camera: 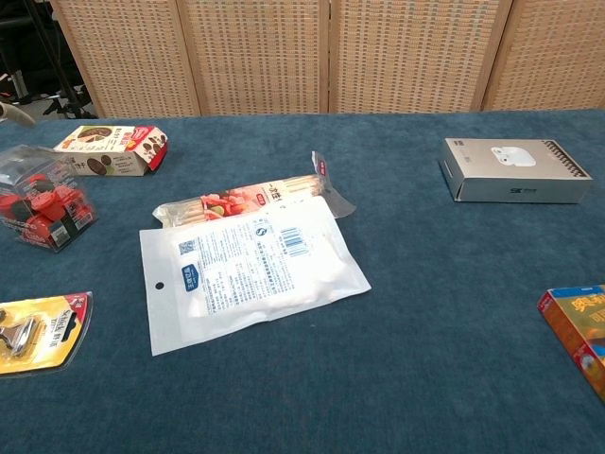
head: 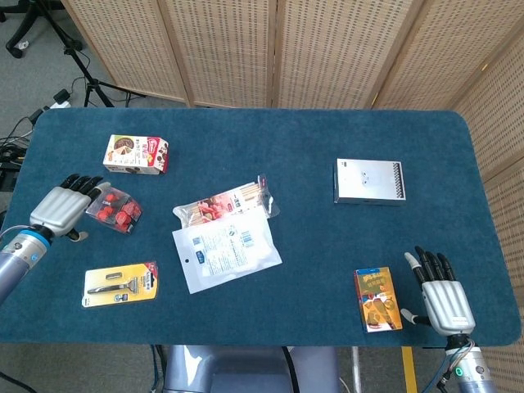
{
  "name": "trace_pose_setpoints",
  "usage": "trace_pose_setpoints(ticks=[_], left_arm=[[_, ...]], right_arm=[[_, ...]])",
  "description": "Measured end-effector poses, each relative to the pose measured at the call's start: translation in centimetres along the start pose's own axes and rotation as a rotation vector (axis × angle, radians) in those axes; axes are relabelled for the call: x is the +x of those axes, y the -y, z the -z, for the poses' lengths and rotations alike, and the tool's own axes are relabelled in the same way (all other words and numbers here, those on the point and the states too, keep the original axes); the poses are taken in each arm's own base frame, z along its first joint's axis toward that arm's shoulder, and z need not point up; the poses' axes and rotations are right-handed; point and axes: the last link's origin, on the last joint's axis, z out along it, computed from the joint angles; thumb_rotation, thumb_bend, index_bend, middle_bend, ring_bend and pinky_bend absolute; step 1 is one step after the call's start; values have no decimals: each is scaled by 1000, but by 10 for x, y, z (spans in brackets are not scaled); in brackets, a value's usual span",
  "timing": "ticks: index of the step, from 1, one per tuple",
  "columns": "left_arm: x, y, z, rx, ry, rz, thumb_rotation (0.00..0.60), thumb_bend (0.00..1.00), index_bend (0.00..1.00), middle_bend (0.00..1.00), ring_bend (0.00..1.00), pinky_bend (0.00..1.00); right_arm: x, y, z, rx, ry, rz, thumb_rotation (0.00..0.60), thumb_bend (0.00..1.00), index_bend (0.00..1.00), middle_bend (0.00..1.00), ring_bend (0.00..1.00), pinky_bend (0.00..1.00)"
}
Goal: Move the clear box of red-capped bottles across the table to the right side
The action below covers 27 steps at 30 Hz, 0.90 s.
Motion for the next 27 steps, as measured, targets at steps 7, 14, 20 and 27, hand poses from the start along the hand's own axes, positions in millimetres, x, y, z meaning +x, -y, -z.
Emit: trace_pose_setpoints(ticks=[7,14,20,27], left_arm=[[-7,-4,-13,-3,23,9,600,179,0,0,0,0],[-16,-10,-24,-9,49,17,600,213,0,0,0,0],[-27,-15,-35,-2,58,7,600,226,0,0,0,0],[-26,-17,-41,16,5,5,600,235,10,0,0,0]], right_arm=[[-1,0,-1,-2,5,5,600,53,20,0,0,0],[-2,0,-2,-4,11,7,600,53,20,0,0,0],[-2,0,-2,-4,10,6,600,53,19,0,0,0],[-2,1,-1,1,8,5,600,53,20,0,0,0]])
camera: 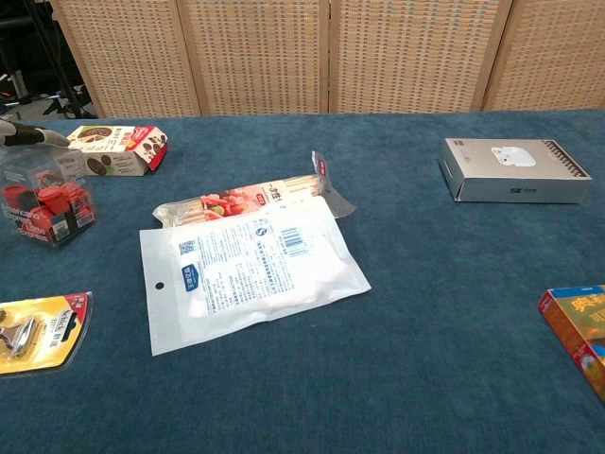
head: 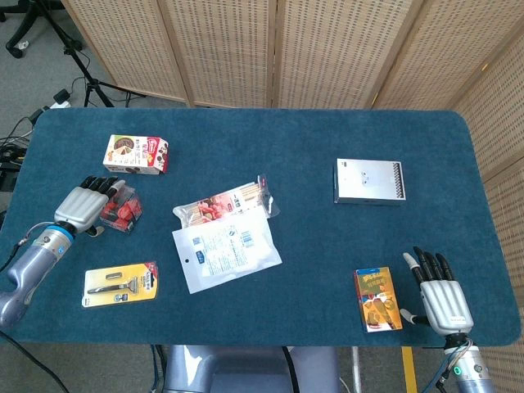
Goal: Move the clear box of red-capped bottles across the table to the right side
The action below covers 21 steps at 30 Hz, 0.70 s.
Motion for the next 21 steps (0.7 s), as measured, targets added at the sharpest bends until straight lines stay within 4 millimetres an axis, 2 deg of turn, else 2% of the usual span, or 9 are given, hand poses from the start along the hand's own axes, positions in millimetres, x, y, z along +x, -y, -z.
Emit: trace_pose_setpoints(ticks=[9,12,15,17,19,21], left_arm=[[3,0,-1,29,-38,-2,600,236,24,0,0,0],[0,-3,-3,33,-31,-4,600,241,65,0,0,0],[-2,-5,-5,36,-34,-7,600,290,231,37,27,50],[-2,-6,-6,40,-46,-8,600,345,430,167,132,160],[-1,-7,-7,47,-70,-6,600,385,583,276,228,235],[0,-8,-8,56,-102,-3,600,435,673,349,306,290]], right_arm=[[1,1,1,3,-1,0,600,53,20,0,0,0],[1,1,1,3,-3,-1,600,53,20,0,0,0],[1,1,1,4,-1,-1,600,53,20,0,0,0],[1,2,1,6,-1,0,600,53,20,0,0,0],[1,2,1,8,-2,0,600,53,19,0,0,0],[1,2,2,9,-5,-1,600,53,19,0,0,0]])
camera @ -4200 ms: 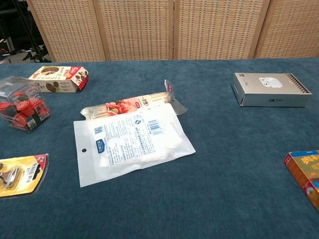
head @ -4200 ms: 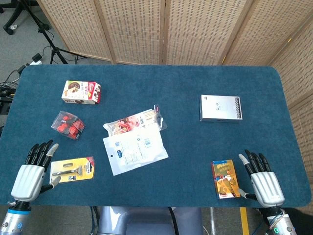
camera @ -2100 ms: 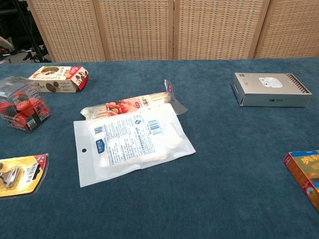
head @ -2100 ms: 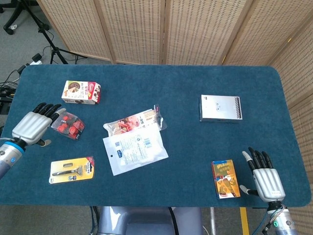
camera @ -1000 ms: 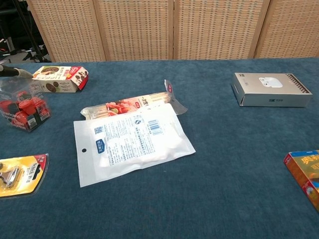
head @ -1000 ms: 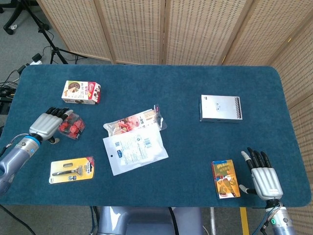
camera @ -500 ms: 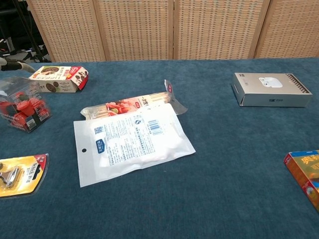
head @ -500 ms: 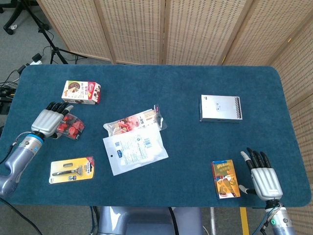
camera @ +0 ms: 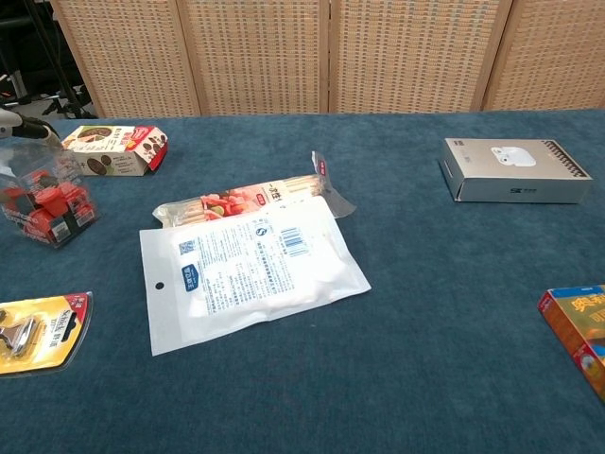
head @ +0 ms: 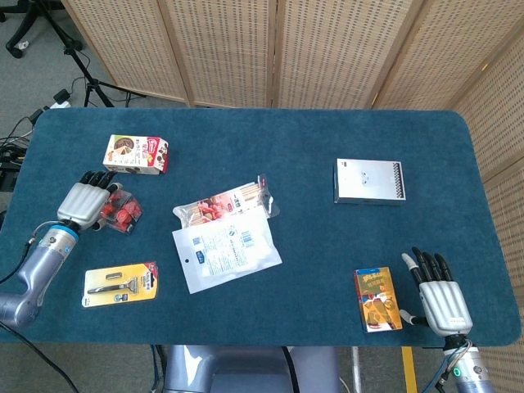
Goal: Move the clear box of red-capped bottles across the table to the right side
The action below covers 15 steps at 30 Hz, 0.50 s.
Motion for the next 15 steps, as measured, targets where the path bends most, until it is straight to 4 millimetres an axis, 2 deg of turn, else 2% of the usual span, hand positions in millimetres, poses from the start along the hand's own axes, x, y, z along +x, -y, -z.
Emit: trace_pose_setpoints(ticks=[2,4,15], left_arm=[[2,-1,0,10,-33,4,600,479,732,397,382,337],[4,-2,-1,20,-71,12,600,492,755,416,410,353],[26,-8,4,9,-155,81,600,509,761,421,414,354]], right_arm=[[0,0,0,0,-1,-1,600,53,19,0,0,0],[1,0,1,0,-1,-1,600,53,20,0,0,0],[2,0,1,0,0,-5,600,53,20,0,0,0]])
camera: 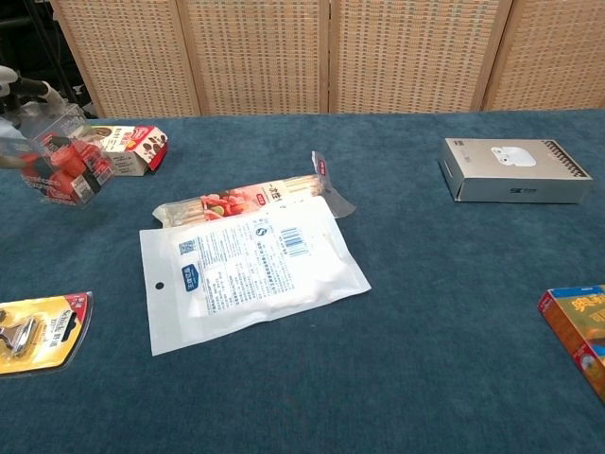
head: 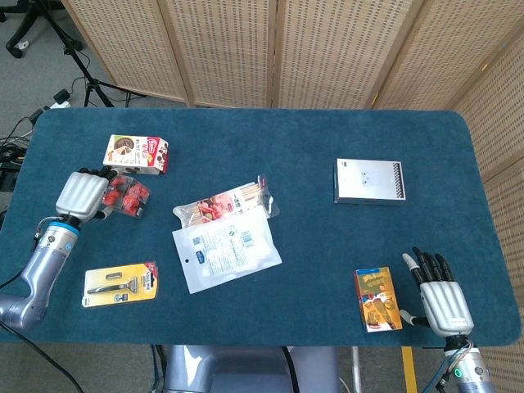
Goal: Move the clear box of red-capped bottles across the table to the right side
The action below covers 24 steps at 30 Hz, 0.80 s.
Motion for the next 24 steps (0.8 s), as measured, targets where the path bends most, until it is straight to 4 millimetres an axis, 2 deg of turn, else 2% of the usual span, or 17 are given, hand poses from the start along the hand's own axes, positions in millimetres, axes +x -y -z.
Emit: trace_pose_setpoints(ticks=[8,17,24], left_arm=[[22,-23,-1,-47,-22,70,600,492,761,421,414,354],[56,-80,-9,-122,-43,150,600,484,761,421,413,354],[74,-137,-22,-167,-47,181,600,482,761,421,412,354]], right_arm=[[1,-1,0,0,4,-5,600,53,20,0,0,0],[3,-4,-1,-7,4,-23,600,53,19,0,0,0],[6,-9,-2,-15,6,-48,600,53,20,0,0,0]])
